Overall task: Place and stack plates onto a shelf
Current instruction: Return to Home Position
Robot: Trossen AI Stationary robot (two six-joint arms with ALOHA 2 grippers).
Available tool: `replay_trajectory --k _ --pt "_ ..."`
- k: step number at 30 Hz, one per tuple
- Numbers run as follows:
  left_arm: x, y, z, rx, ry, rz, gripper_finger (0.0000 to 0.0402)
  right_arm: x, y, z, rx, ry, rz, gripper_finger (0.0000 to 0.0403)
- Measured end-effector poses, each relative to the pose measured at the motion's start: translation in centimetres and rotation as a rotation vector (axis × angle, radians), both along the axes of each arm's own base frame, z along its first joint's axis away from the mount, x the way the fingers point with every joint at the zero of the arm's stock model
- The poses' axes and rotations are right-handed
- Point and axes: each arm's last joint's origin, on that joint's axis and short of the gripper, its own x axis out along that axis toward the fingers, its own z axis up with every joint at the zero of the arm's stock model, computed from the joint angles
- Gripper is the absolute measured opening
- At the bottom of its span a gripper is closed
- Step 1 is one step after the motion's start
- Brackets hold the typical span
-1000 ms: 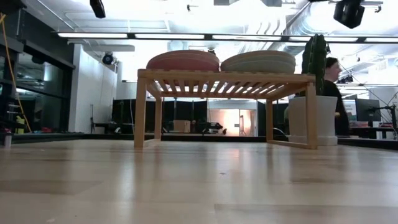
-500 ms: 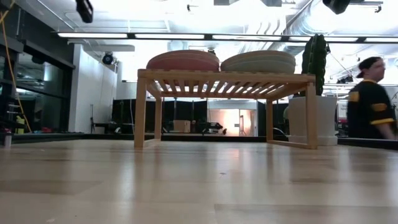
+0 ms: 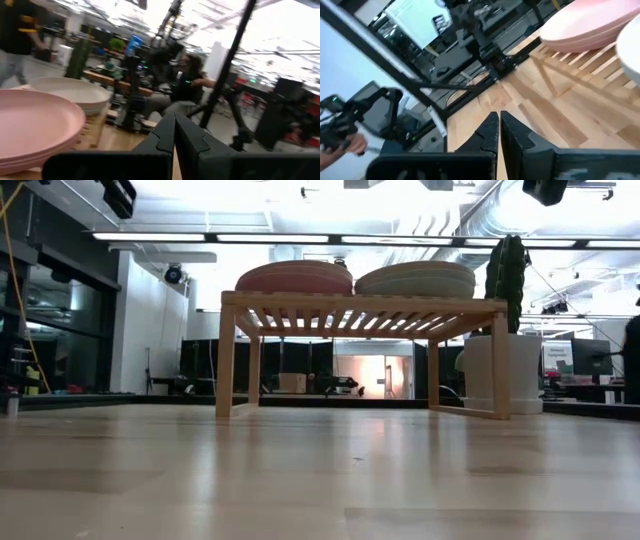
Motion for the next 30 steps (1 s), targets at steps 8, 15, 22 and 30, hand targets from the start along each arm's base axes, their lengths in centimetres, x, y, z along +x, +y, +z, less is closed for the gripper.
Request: replay_trajectory --k 8,15,22,30 --pt "-0.01 -0.14 -0.04 0.036 0.002 -0.042 0.0000 0.02 -0.12 0.13 -0.002 -0.016 -0.046 0.0000" --pt "-0.07 -0.24 0.14 0.031 -0.017 -0.080 0.0000 0.02 -0.11 0.13 -0.033 -0.013 -0.037 0.0000" --pt "-0.09 -0.25 0.27 -0.078 -0.023 -0.106 0.0000 0.03 -0.02 0.25 -0.041 -0.022 -0.004 0.0000" --pt "-0.12 -0.30 0.39 -0.114 -0.032 -0.131 0.0000 0.09 0.23 0.99 -0.046 -0.089 0.077 0.0000"
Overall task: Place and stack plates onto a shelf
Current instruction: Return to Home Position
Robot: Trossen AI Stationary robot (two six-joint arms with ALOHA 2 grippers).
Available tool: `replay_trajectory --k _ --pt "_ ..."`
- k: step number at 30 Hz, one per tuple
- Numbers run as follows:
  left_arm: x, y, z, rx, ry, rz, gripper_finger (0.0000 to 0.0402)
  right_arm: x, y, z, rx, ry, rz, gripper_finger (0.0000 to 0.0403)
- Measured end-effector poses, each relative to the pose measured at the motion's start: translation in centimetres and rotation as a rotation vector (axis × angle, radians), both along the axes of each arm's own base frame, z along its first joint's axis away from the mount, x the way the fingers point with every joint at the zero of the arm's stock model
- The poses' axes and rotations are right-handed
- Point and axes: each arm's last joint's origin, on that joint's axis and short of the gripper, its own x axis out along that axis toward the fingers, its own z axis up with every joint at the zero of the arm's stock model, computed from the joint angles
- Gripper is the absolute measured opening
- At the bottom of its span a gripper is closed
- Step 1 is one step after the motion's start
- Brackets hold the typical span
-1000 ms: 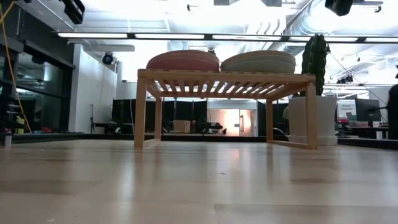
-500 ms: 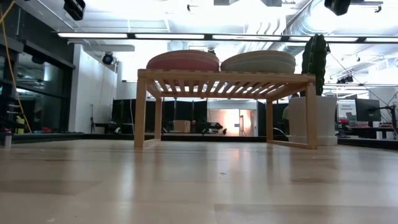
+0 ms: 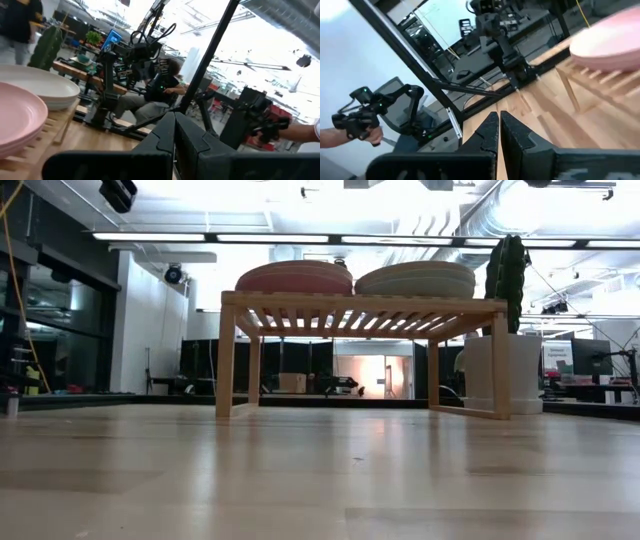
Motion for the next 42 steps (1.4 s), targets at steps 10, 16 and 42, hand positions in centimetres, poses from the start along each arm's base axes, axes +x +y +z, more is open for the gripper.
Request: replay_trajectory --k 10,16,42 --pt "0.0 0.1 0.1 -0.005 -0.009 0.024 0.0000 -0.1 0.0 0.3 -0.061 -0.028 0.011 0.0000" --pt "0.0 0.1 0.1 -0.012 -0.007 0.025 0.0000 -0.1 -0.2 0.3 -0.107 -0.028 -0.033 0.0000" --pt "0.0 0.4 0.1 0.041 -0.008 0.158 0.0000 -1.8 -1.3 -1.0 -0.245 0.126 -0.097 0.0000"
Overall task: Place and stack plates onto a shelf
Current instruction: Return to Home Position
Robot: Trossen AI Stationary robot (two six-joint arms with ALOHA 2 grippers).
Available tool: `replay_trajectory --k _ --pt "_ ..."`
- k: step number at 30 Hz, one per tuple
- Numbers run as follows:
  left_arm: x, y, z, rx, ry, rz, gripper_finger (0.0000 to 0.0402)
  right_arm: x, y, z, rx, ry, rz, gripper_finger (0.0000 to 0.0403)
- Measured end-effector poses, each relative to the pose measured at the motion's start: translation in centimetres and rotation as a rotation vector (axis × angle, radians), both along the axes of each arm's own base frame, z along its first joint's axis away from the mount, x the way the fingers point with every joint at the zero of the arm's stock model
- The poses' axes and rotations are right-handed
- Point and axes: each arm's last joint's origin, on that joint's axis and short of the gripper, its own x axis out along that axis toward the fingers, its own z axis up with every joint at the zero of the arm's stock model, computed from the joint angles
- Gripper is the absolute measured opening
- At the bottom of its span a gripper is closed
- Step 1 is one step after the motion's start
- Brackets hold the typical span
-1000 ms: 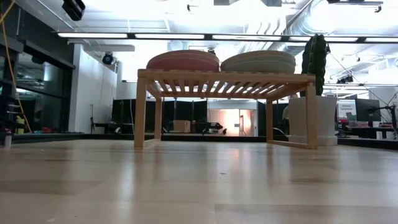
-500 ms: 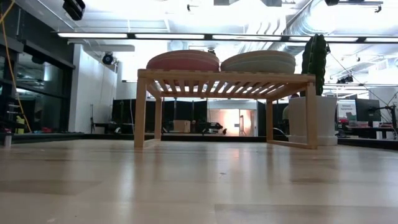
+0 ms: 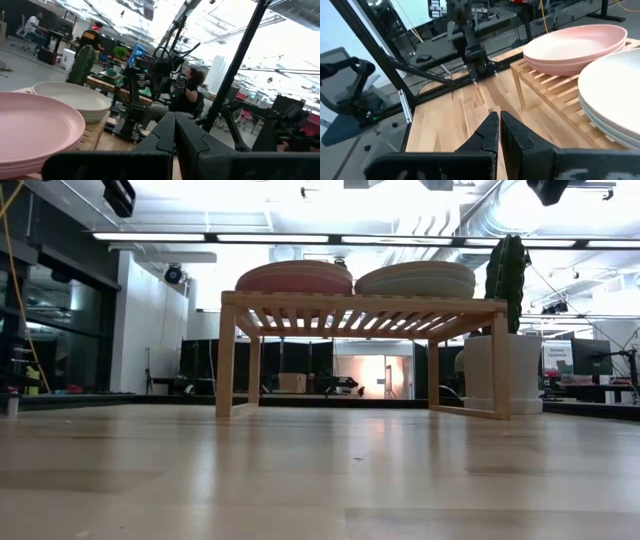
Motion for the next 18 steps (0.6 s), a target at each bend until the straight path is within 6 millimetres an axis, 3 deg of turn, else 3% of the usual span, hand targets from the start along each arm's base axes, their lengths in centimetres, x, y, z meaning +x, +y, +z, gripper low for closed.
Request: replay_trajectory --k 12,18 --pt "0.0 -0.3 -0.2 0.123 0.016 -0.065 0.0000 -0.4 -0.3 0.3 0.012 -0.027 -0.011 0.0000" --pt "0.2 -0.5 -2.7 0.166 0.024 -0.143 0.0000 -0.4 -0.3 0.6 0.021 -0.060 -0.047 0.0000"
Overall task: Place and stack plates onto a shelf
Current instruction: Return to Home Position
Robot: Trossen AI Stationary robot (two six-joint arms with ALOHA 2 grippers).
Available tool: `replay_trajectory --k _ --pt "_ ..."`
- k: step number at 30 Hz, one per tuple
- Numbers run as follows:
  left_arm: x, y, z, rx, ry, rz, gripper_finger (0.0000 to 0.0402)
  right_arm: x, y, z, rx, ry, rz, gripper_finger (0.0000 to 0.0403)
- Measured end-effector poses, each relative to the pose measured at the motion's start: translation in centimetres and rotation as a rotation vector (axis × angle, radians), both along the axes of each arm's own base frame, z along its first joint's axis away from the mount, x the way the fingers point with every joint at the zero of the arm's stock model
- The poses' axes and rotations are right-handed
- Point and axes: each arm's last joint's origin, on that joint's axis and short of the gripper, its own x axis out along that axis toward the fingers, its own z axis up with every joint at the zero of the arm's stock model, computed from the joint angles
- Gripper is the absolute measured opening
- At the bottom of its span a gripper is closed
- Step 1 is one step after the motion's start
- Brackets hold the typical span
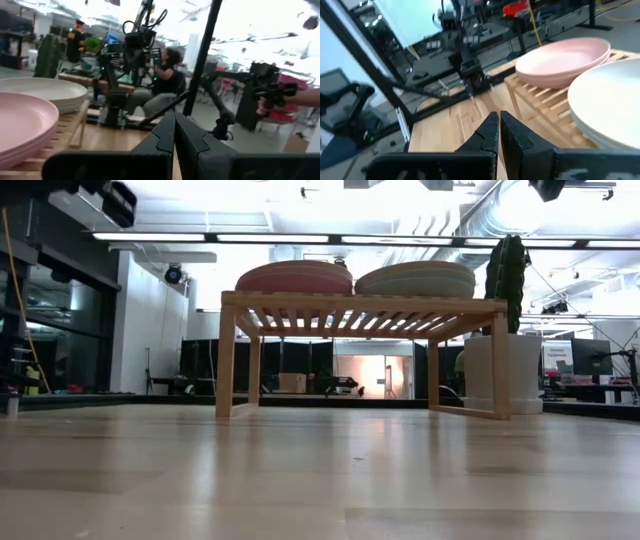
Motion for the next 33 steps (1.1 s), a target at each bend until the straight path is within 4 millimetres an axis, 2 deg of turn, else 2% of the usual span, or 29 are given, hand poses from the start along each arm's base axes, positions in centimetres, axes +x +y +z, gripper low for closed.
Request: replay_trajectory --k 9,14,17,20,24,29,33 --pt "-0.5 -0.2 -4.9 -0.057 -0.119 -0.090 0.0000 0.0 -0.2 0.5 0.096 -0.066 -0.087 0.0000" --pt "0.1 -0.2 -7.2 -0.026 -0.090 -0.086 0.0000 0.0 -0.2 0.5 0.144 -0.078 -0.102 0.0000" --pt "0.2 -0.1 -7.8 -0.019 -0.025 -0.073 0.0000 0.0 -0.2 0.5 0.144 -0.080 -0.104 0.0000" --pt "0.2 0.0 -7.6 -0.032 -0.038 -0.086 0.0000 0.0 -0.2 0.5 0.146 -0.081 -0.109 0.0000" --pt "0.3 0.2 -8.0 -0.101 0.013 -0.053 0.0000 0.0 -0.2 0.3 0.196 -0.073 -0.114 0.0000" --pt "0.4 0.3 -8.7 -0.221 0.109 -0.017 0.0000 0.0 0.0 0.1 0.178 -0.045 -0.047 0.0000" --pt "0.5 0.4 -9.0 -0.230 0.139 -0.010 0.0000 0.4 0.3 -1.5 0.153 -0.016 0.012 0.0000"
